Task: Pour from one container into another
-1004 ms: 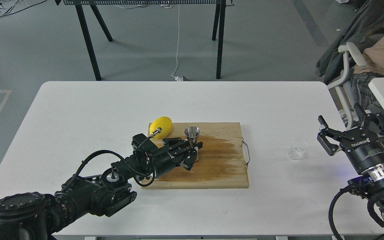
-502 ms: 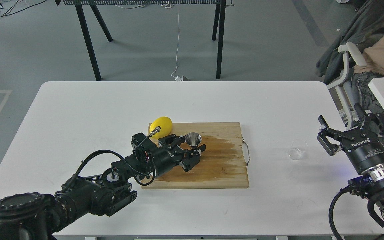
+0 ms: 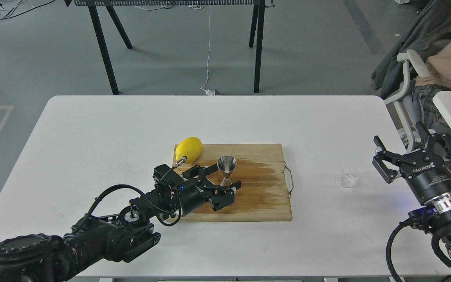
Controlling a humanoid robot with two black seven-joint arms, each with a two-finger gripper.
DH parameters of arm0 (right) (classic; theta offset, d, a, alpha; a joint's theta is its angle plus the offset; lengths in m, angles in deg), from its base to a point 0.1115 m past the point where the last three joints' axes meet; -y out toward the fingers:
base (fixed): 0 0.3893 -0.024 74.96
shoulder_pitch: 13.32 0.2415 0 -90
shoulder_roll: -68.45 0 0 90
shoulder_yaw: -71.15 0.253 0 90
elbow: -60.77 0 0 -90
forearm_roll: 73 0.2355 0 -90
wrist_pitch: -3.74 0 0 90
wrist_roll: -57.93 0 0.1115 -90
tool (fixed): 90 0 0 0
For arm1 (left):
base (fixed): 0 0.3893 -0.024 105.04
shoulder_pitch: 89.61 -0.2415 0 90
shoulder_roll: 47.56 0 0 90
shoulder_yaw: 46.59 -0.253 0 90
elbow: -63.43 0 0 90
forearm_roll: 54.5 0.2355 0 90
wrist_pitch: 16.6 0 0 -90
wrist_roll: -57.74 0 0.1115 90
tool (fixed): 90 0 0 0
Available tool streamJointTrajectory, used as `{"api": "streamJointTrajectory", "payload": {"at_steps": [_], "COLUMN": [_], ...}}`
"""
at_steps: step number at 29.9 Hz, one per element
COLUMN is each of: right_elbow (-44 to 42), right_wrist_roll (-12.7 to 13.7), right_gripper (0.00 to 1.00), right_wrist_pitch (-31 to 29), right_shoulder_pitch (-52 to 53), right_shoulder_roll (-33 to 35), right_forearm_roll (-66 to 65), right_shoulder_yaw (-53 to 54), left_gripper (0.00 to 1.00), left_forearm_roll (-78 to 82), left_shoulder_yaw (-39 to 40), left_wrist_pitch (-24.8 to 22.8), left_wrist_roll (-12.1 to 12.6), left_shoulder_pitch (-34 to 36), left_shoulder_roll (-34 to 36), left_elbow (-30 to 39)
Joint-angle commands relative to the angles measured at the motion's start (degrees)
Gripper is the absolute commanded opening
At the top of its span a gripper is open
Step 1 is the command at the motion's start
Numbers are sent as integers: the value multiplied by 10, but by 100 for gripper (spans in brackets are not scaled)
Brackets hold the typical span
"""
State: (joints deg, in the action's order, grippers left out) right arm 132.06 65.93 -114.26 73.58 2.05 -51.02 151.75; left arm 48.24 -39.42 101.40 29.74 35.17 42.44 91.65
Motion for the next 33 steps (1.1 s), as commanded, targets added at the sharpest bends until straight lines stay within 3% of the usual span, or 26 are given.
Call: {"api": "streamJointTrajectory", "payload": {"at_steps": [1, 22, 27, 33], "right_elbow": [0, 0, 0, -1], "right_wrist_roll": [0, 1, 1, 1], "right_gripper": [99, 99, 99, 99], "right_wrist_pitch": [0, 0, 0, 0], "right_shoulder_pitch": [0, -1, -1, 1], "right_shoulder_roll": [0, -1, 0, 0], "right_forearm_roll": [0, 0, 0, 0], "right_shoulder_yaw": [-1, -2, 0, -1], "left_gripper": [100, 100, 100, 100], "left_forearm_roll": [0, 0, -16, -134], "left_shoulder_yaw": [6, 21, 34, 42], "left_wrist_pitch": [0, 0, 0, 0], "left_wrist_roll": [0, 0, 0, 0], "left_shoulder_pitch": [-4, -38, -55, -57], "left_shoulder_roll": [0, 55, 137, 320], "left_elbow": [11, 41, 124, 240]}}
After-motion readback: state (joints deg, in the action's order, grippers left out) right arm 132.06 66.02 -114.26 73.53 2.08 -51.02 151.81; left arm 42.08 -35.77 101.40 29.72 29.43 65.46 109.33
